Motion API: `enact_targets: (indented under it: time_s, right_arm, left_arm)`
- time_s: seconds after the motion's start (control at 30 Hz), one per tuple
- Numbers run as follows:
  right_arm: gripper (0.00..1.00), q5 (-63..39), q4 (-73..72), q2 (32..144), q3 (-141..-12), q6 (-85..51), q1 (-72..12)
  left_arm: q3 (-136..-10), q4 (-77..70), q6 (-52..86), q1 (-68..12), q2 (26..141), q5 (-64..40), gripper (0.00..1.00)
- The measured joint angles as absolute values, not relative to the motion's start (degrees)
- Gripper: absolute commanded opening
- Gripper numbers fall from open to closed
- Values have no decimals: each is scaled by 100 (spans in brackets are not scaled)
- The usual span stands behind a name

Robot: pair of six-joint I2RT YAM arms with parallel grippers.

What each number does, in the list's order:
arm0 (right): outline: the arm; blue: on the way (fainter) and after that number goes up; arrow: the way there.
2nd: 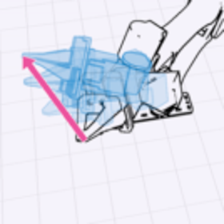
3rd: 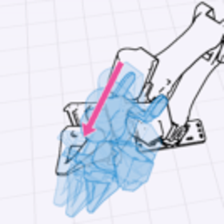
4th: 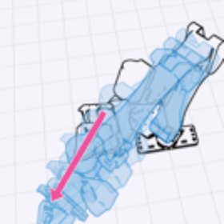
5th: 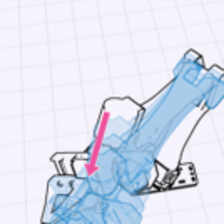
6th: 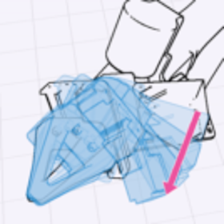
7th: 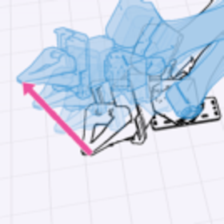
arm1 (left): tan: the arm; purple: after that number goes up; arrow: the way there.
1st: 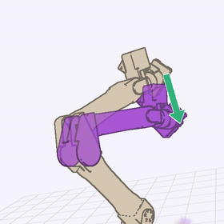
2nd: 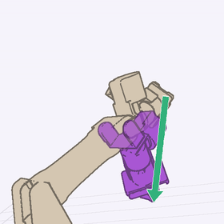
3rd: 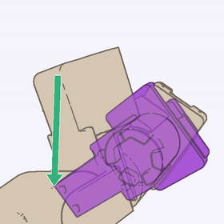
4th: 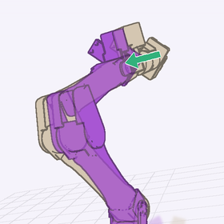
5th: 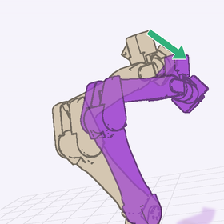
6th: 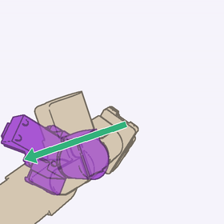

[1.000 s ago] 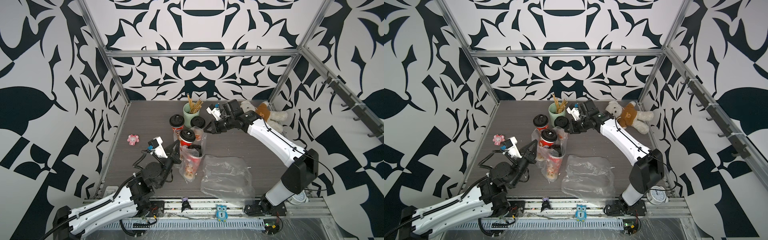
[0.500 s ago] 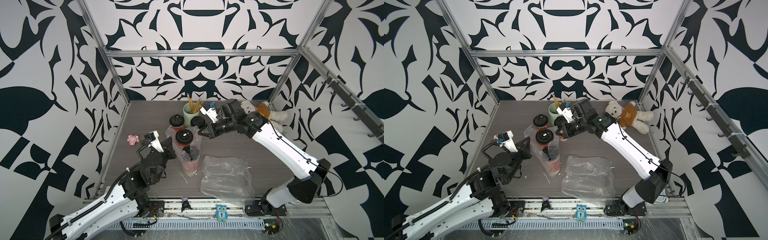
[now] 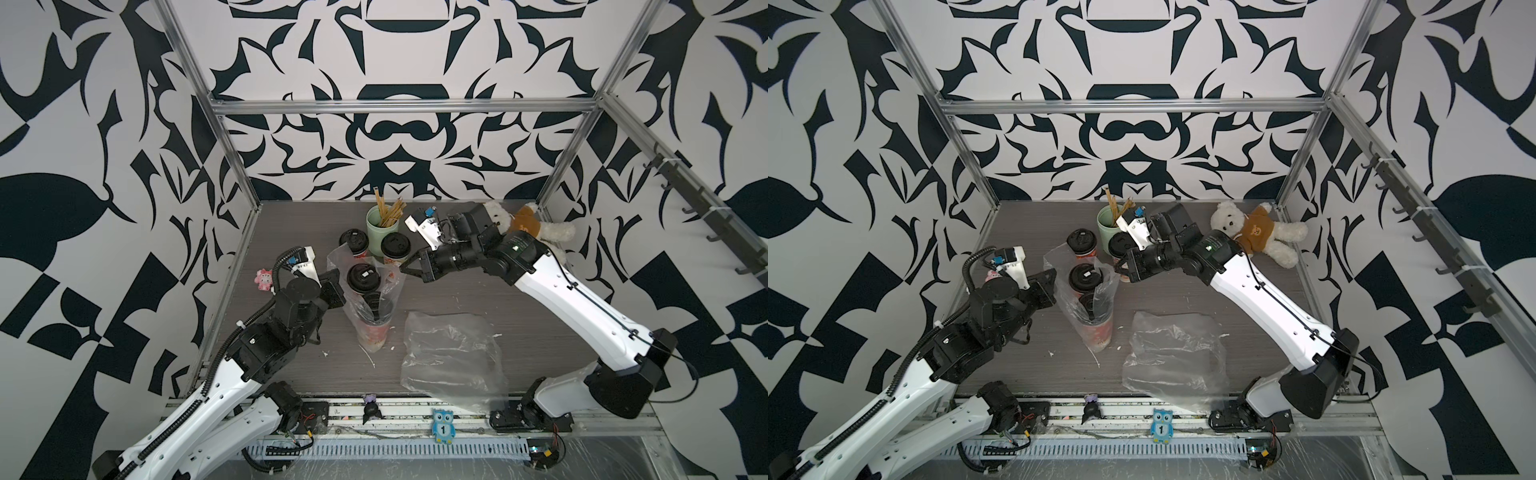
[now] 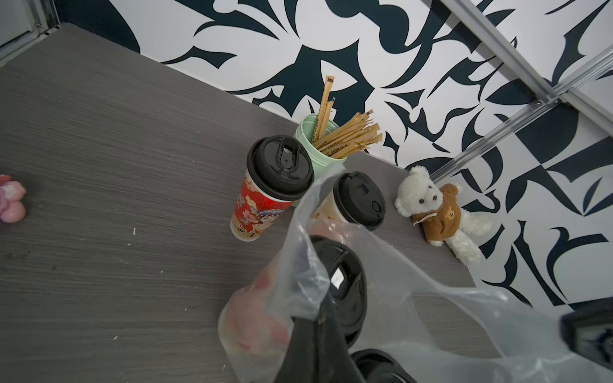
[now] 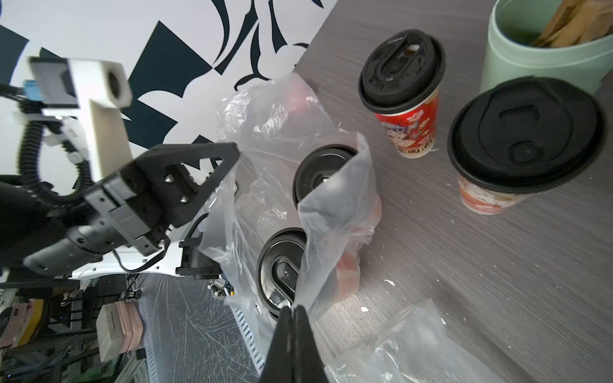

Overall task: Pack milk tea into plastic carrier bags
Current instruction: Adjust the plastic carrier bag at the center of the board.

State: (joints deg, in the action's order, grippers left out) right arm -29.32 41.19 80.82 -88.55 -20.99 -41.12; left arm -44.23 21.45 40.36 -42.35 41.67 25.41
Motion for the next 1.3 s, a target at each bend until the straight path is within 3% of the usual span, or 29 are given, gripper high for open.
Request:
enact_targets:
  time_s: [0.83,0.93,1.0,1.1,1.3]
  right_arm:
    - [0,-2777,3918,8082,-8287,-2265,-4112]
    - [34,-2711,3955,8082,-8254,-2296,-4112]
    - [51,-2644,4012,8082,-8252,-2290,-4112]
    - [65,-2510,4143,8068,-8254,-2239,-4108]
    - [78,-2126,4578,7767,-8278,-2145,-4032]
  left_arm:
    - [-4650,1798,3341,-4185,4945,2121,0]
    - [-4650,1747,3315,-4174,5013,2093,0]
    - [-4650,1699,3315,-4167,5070,2071,0]
    - [-4648,1627,3315,-4154,5146,2040,0]
    - [-4646,1463,3317,-4119,5212,1968,0]
